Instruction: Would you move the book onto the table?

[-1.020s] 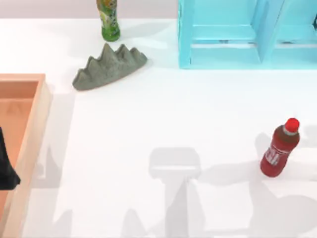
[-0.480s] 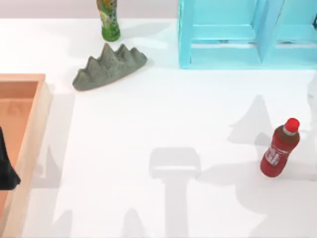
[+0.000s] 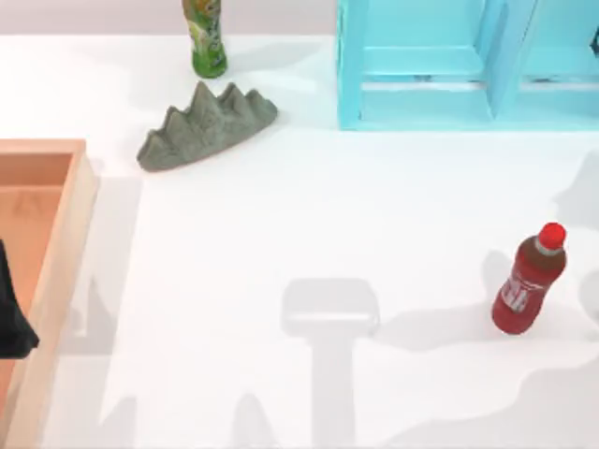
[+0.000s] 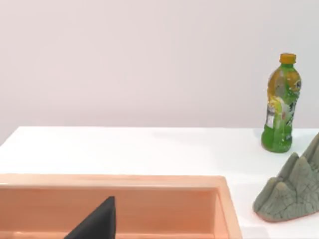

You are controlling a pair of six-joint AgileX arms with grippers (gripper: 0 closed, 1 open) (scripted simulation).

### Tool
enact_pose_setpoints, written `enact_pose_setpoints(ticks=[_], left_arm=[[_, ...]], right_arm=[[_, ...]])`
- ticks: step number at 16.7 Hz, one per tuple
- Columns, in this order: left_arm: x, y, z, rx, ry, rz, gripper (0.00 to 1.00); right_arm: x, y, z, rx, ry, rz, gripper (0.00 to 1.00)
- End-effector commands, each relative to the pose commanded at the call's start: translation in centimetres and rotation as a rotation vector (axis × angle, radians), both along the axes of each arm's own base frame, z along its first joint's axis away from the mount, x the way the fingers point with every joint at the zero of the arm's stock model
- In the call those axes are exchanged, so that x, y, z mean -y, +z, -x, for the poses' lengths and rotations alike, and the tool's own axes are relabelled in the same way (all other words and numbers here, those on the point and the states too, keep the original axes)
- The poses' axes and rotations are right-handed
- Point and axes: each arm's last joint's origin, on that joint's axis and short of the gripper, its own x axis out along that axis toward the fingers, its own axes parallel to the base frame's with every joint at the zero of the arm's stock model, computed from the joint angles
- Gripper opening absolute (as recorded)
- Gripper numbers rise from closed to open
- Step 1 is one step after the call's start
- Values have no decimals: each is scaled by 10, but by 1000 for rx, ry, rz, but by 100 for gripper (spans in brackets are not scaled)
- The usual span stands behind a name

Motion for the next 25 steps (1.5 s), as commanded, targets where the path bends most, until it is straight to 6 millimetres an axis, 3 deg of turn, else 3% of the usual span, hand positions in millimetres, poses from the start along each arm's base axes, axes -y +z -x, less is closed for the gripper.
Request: enact_pose_setpoints(ticks=[7, 12, 19, 25], left_arm=[[0, 0, 0, 0, 0, 0, 100], [0, 0, 0, 0, 0, 0, 100], [0, 0, 0, 0, 0, 0, 100], [0, 0, 0, 0, 0, 0, 100]], right_arm=[[-2, 0, -3, -1, 1, 0, 100], [-4, 4, -37, 3, 0, 2, 100], [4, -9, -94, 1, -1, 1, 100], [5, -12, -100, 1, -1, 1, 100]])
